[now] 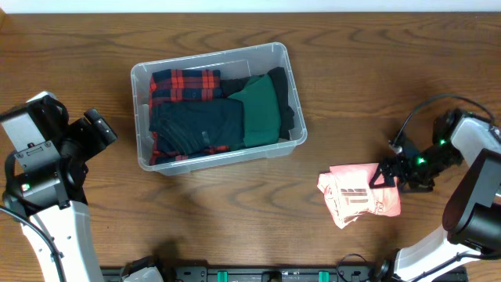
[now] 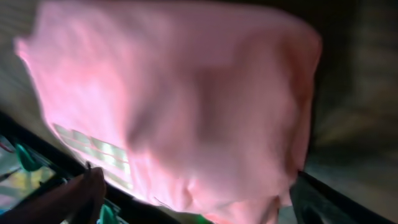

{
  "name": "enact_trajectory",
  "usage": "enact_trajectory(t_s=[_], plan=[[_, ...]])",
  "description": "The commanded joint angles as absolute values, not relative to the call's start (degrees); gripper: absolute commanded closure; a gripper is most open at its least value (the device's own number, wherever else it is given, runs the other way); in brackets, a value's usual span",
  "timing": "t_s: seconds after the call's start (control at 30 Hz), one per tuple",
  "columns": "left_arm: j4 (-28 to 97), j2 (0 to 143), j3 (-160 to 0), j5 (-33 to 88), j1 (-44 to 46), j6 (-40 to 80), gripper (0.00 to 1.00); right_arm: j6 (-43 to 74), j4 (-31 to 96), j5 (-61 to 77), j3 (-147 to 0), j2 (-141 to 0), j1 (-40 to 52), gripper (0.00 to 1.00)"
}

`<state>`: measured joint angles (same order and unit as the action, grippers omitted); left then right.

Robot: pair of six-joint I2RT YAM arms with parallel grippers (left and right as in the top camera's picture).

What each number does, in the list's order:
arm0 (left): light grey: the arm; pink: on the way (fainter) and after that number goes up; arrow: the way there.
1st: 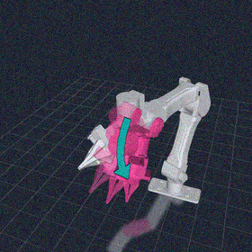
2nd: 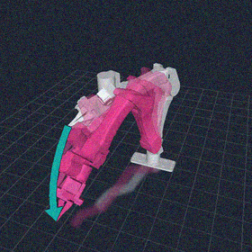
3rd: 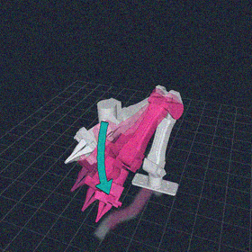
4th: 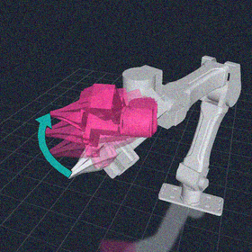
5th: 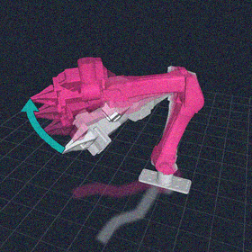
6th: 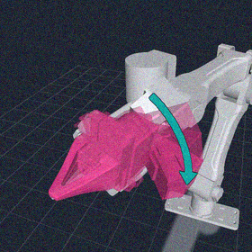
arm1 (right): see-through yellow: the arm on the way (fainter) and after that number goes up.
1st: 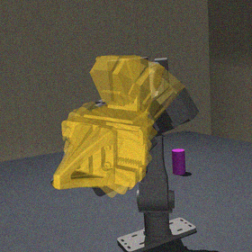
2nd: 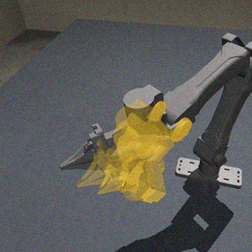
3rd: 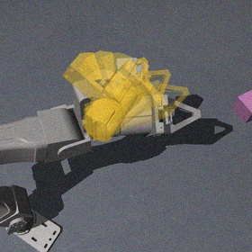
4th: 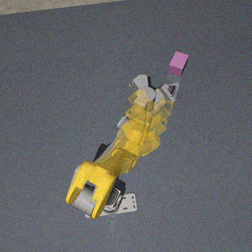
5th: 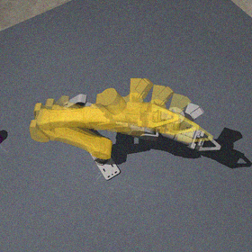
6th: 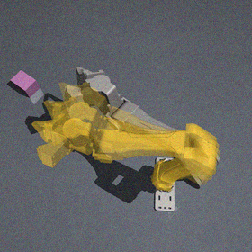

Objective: Pack container
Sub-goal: 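Lower the right gripper onto the pink garment and grasp it, then lift the pink garment with the right gripper and carry it over the bin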

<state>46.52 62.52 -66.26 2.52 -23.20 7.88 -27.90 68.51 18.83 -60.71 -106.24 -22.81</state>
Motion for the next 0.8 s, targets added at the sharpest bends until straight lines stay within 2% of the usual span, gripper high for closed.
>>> enact_trajectory(t_s=[0.0, 0.1, 0.13, 0.23, 0.27, 0.3, 0.67, 0.77], plan=[[46.7, 62.5, -67.1, 1.7, -23.6, 8.0, 0.02, -28.3, 66.4, 18.3, -57.3, -106.5, -22.2, 0.17], [46.7, 62.5, -67.1, 1.7, -23.6, 8.0, 0.02, -25.9, 62.5, 19.4, -54.8, -106.5, -20.8, 0.20], [46.7, 62.5, -67.1, 1.7, -23.6, 8.0, 0.02, -25.5, 61.7, 19.6, -54.3, -106.5, -20.4, 0.30], [46.7, 62.5, -67.1, 1.7, -23.6, 8.0, 0.02, -25.5, 60.8, 20.0, -53.9, -106.5, -19.6, 0.69], [46.7, 62.5, -67.1, 1.7, -23.6, 8.0, 0.02, -25.3, 60.6, 20.7, -54.2, -106.5, -19.5, 0.87], [46.7, 62.5, -67.1, 1.7, -23.6, 8.0, 0.02, -25.3, 60.7, 21.7, -54.8, -106.5, -19.5, 0.99], [46.7, 62.5, -67.1, 1.7, -23.6, 8.0, 0.02, -25.3, 65.3, 56.3, -72.1, -106.4, -19.6, 0.99], [46.7, 62.5, -67.1, 1.7, -23.6, 8.0, 0.02, -22.0, 65.8, 64.1, -76.9, -106.4, -19.5, 0.99]])
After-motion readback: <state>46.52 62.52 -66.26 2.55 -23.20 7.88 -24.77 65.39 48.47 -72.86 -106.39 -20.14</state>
